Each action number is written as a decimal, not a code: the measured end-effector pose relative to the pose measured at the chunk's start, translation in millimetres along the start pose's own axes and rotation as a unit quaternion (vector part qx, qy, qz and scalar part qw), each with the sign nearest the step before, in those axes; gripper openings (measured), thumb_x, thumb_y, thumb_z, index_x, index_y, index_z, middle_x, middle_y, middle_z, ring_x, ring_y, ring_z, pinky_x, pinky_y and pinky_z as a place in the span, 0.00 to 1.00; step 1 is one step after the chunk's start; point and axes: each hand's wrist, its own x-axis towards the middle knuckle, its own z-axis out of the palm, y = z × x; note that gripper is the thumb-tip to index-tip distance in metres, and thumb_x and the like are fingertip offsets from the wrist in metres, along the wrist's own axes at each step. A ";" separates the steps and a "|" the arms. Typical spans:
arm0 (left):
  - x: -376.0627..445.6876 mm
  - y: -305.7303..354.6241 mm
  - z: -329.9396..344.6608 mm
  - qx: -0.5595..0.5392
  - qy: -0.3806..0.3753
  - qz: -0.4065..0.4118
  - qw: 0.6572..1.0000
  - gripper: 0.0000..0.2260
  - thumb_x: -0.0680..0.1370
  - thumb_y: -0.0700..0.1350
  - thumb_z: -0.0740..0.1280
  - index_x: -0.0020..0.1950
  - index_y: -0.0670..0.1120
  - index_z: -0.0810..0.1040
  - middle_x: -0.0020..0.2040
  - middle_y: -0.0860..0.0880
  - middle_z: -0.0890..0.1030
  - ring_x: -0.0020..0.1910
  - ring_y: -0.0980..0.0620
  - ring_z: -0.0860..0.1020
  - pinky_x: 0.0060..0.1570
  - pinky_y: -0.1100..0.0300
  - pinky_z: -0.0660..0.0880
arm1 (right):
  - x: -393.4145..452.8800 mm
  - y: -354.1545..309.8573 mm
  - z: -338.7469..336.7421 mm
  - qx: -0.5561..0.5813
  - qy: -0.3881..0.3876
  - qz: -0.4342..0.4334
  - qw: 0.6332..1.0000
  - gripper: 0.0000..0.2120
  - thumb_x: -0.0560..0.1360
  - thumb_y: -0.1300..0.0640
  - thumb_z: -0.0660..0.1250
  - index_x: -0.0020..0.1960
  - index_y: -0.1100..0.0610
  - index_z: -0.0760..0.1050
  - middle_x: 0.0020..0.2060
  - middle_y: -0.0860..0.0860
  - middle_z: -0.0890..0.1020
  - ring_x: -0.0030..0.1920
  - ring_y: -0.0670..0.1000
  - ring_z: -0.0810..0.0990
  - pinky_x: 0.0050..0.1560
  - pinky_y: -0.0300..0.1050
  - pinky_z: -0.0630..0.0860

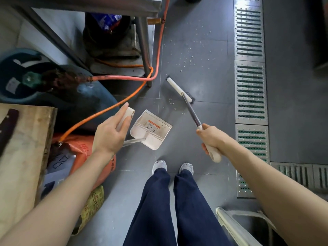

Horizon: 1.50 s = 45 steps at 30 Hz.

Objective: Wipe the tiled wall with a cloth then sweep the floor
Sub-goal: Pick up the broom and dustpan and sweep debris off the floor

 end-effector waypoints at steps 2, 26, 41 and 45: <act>10.6 2.8 2.7 0.002 -0.006 -0.001 1.000 0.17 0.79 0.50 0.62 0.68 0.51 0.71 0.56 0.44 0.81 0.57 0.45 0.77 0.57 0.57 0.69 | 2.2 -3.6 3.2 -0.028 -0.026 0.012 0.999 0.17 0.80 0.55 0.52 0.67 0.57 0.65 0.33 0.55 0.75 0.32 0.55 0.74 0.36 0.48 0.74; 9.4 10.0 1.3 0.012 -0.076 0.040 0.996 0.18 0.79 0.52 0.61 0.69 0.53 0.70 0.59 0.44 0.80 0.57 0.46 0.77 0.58 0.54 0.70 | -38.0 23.8 -29.6 0.053 -0.020 0.034 0.998 0.10 0.80 0.56 0.54 0.59 0.55 0.69 0.28 0.56 0.70 0.14 0.47 0.67 0.19 0.32 0.66; 11.5 19.2 2.4 -0.007 -0.067 0.031 0.997 0.17 0.79 0.51 0.62 0.68 0.52 0.71 0.61 0.44 0.79 0.60 0.48 0.76 0.61 0.58 0.68 | -70.1 21.3 5.1 0.153 -0.111 0.071 0.979 0.19 0.79 0.57 0.57 0.69 0.59 0.68 0.24 0.52 0.68 0.18 0.46 0.66 0.19 0.31 0.64; 6.2 15.4 -1.2 0.005 -0.076 0.043 0.996 0.18 0.79 0.53 0.61 0.68 0.54 0.71 0.59 0.45 0.80 0.58 0.47 0.78 0.61 0.51 0.72 | -74.1 22.9 -1.0 0.165 -0.087 0.055 0.981 0.17 0.80 0.56 0.56 0.68 0.56 0.67 0.26 0.53 0.68 0.15 0.46 0.65 0.18 0.32 0.63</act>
